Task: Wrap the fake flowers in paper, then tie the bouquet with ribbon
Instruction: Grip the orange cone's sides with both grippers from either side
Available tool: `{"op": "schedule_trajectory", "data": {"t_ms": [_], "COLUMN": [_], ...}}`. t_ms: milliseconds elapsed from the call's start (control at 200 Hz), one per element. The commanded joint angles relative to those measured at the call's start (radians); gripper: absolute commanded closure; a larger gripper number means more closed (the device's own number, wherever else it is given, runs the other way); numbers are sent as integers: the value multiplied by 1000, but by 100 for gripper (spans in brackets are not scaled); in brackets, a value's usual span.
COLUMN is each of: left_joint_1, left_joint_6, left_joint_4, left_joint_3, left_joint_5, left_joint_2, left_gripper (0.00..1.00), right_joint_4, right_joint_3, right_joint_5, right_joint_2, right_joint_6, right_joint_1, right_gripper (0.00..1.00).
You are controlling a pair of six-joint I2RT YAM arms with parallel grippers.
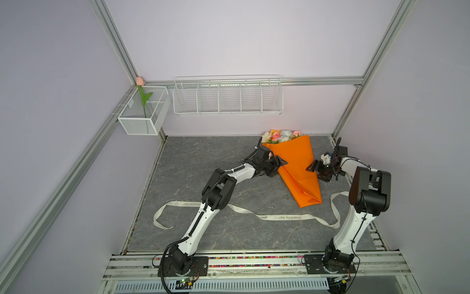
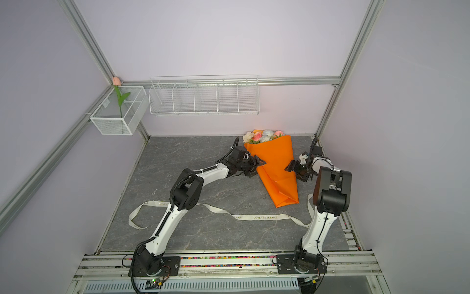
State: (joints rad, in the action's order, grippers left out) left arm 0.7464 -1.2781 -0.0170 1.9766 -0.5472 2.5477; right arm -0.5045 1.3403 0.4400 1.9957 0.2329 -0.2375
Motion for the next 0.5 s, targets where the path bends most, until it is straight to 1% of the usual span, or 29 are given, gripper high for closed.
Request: {"op": "schedule_trajectory", "data": {"t_ms": [0, 140, 205, 255, 320, 370, 410, 465, 495], "left_joint_1": [4, 4, 4, 4, 4, 4, 2, 1, -1], "left_joint_6": [-22, -24, -28, -34, -41, -42, -42, -35, -32], "left_joint_4": [-1, 14, 17, 12, -3, -4, -9, -6, -4], "left_joint_3": [32, 83, 93, 99, 101, 103, 101, 101, 103], "left_joint_5": [0, -13, -10, -9, -11, -7, -4, -2, -1], "left_joint_2": [39, 76, 92, 101, 110, 114, 113, 109, 109], "left_gripper": [34, 41, 50, 53, 64, 66, 71, 72, 74], "right_joint_4": [-33, -15, -12, -10, -10, -3, -1, 11, 14], "right_joint_3": [-1, 5, 17, 29, 47, 61, 76, 100, 117], "right_joint_5": [35, 49, 62, 67, 71, 70, 74, 71, 74], "right_joint_2": [26, 37, 48, 59, 72, 82, 88, 101, 111], "right_joint_6": [-30, -27, -28, -30, -27, -23, -21, -16, -16], "right_joint_1": [5, 6, 5, 5, 5, 5, 5, 5, 5], "right_gripper": [18, 17, 17, 16, 15, 15, 14, 13, 13]}}
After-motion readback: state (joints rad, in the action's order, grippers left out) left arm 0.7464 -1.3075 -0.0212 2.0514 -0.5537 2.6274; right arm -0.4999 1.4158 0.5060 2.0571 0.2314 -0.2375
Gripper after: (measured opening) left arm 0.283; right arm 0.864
